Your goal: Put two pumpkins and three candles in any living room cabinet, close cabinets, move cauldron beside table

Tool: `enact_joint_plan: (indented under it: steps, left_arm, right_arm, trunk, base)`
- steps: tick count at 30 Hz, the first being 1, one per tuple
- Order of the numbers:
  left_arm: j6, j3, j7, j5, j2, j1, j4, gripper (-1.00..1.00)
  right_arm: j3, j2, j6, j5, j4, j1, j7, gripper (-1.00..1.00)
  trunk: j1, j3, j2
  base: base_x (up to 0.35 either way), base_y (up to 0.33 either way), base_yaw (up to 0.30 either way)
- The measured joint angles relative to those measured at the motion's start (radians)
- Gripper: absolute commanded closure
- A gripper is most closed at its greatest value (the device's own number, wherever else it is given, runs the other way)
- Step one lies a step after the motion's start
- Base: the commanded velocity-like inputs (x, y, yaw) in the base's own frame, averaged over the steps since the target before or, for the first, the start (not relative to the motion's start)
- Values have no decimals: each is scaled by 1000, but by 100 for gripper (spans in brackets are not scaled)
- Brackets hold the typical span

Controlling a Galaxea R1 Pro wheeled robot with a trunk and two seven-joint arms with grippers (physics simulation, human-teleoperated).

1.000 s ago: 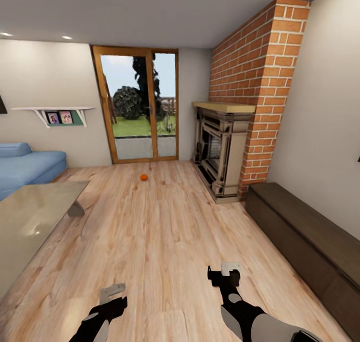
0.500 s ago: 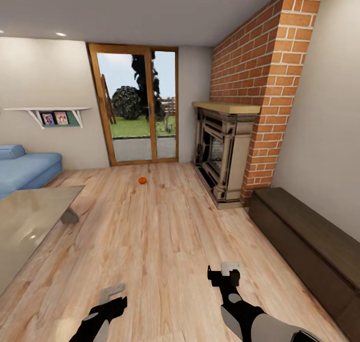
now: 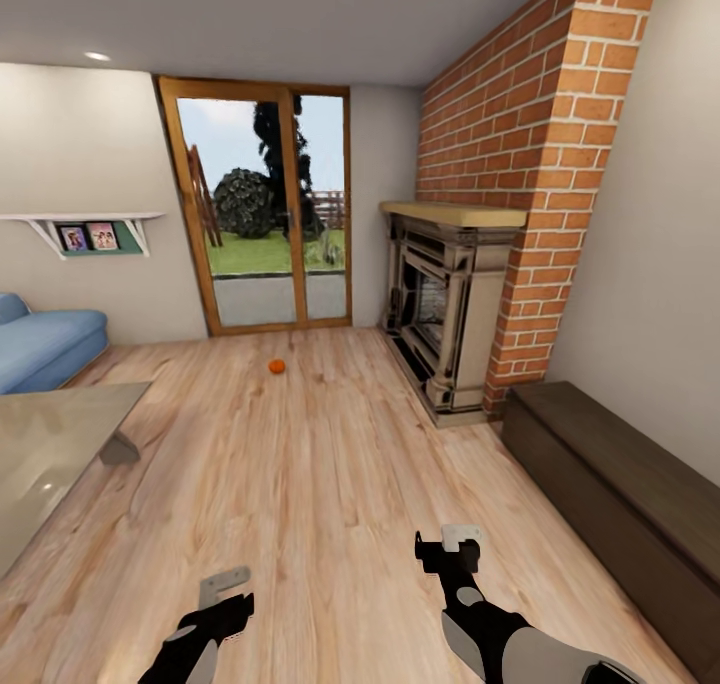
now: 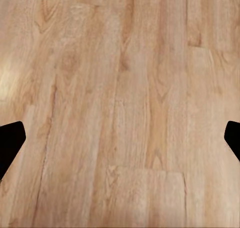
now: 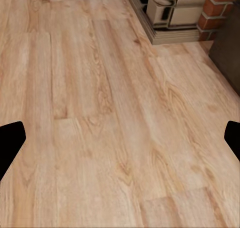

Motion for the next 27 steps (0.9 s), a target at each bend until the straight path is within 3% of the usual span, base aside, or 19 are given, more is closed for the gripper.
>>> enact_joint_plan:
  steps: [12, 27]
  left_arm:
    - [2, 1, 0, 0, 0, 0, 0, -100]
    - [2, 0, 0, 0, 0, 0, 0, -100]
  right_arm:
    - [0, 0, 1, 0, 0, 0, 0, -100]
    - [0, -2, 2, 0, 1, 0, 0, -100]
  trunk:
    - [0, 0, 0]
    - [0, 0, 0]
  base:
    - [279, 233, 126]
    - [273, 247, 11]
